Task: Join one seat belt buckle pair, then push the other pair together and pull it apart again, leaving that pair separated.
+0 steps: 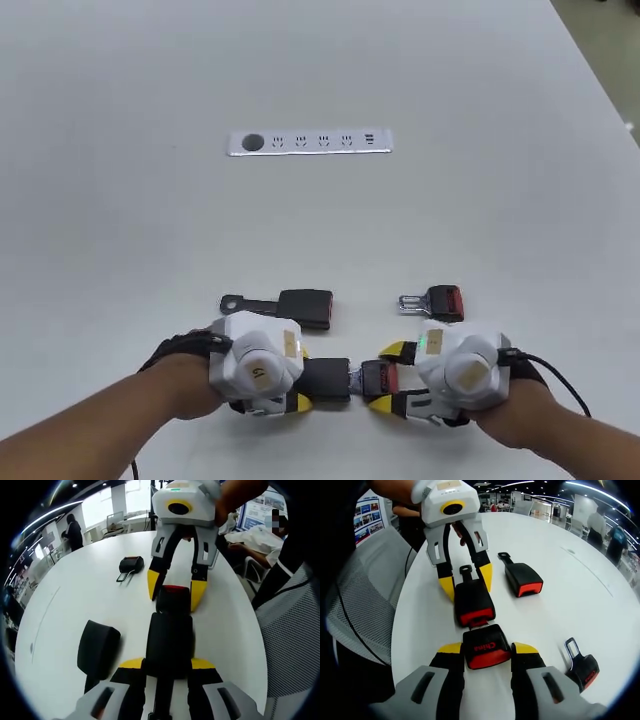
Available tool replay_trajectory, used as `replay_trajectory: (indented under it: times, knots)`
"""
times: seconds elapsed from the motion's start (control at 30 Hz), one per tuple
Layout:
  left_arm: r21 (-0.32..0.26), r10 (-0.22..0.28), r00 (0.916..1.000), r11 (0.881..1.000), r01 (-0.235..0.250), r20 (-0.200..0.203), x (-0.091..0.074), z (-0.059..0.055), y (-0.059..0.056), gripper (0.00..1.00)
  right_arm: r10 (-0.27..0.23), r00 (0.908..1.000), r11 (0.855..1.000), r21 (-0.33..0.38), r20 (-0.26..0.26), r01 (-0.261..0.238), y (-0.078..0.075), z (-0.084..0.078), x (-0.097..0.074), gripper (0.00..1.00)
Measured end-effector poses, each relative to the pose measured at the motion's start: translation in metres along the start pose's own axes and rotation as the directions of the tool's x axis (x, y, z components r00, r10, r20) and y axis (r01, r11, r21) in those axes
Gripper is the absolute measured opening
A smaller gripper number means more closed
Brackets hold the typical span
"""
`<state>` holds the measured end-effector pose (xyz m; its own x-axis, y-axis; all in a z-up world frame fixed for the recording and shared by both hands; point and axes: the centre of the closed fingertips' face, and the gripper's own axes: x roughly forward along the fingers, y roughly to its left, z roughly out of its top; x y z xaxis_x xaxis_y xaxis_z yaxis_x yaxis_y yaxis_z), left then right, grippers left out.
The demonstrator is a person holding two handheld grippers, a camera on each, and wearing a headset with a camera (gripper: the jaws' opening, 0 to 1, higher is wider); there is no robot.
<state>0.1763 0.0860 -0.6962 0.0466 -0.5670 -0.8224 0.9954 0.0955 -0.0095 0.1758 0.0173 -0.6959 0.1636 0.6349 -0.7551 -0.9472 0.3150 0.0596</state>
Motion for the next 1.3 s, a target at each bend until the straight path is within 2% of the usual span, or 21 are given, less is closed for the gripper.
replay_trajectory:
  times: [0.33, 0.37, 0.43, 0.87, 1.0, 1.13, 1.3]
  knots:
    - [0.002, -0.001, 1.0000, 1.000, 0.001, -0.005, -0.0009, 0.0015, -0.0002, 0.33, -0.015, 0.9999, 1.000, 0.014, 0.003, 0.015, -0.0001, 0.0017, 0.0054, 0.33]
    - [0.001, -0.002, 1.0000, 1.000, 0.002, -0.009, -0.0013, 0.0003, 0.0002, 0.33, -0.032, 0.9993, 0.999, -0.004, -0.017, 0.032, -0.0034, -0.0003, 0.0042, 0.34]
    - [0.003, -0.004, 1.0000, 1.000, 0.004, -0.005, -0.0013, 0.0009, 0.0000, 0.33, -0.022, 0.9997, 0.999, 0.024, -0.009, 0.023, -0.0011, -0.0013, 0.0054, 0.33]
    - [0.006, -0.005, 1.0000, 1.000, 0.005, -0.002, -0.0024, 0.0046, 0.0006, 0.33, -0.017, 0.9998, 1.000, 0.016, -0.009, 0.017, -0.0022, 0.0034, 0.0049, 0.33]
    - [0.003, -0.005, 0.9996, 1.000, 0.005, 0.027, -0.0022, 0.0033, 0.0018, 0.33, -0.006, 1.0000, 1.000, 0.010, -0.006, 0.006, -0.0030, 0.0041, 0.0051, 0.33]
    - [0.011, -0.006, 0.9995, 1.000, 0.006, 0.032, -0.0020, 0.0037, 0.0021, 0.33, 0.002, 0.9999, 1.000, 0.004, 0.010, -0.002, -0.0021, 0.0051, 0.0053, 0.33]
    - [0.014, -0.008, 0.9982, 1.000, 0.007, 0.059, -0.0022, 0.0028, 0.0027, 0.33, 0.019, 0.9997, 1.000, -0.002, 0.018, -0.019, -0.0036, 0.0064, 0.0047, 0.33]
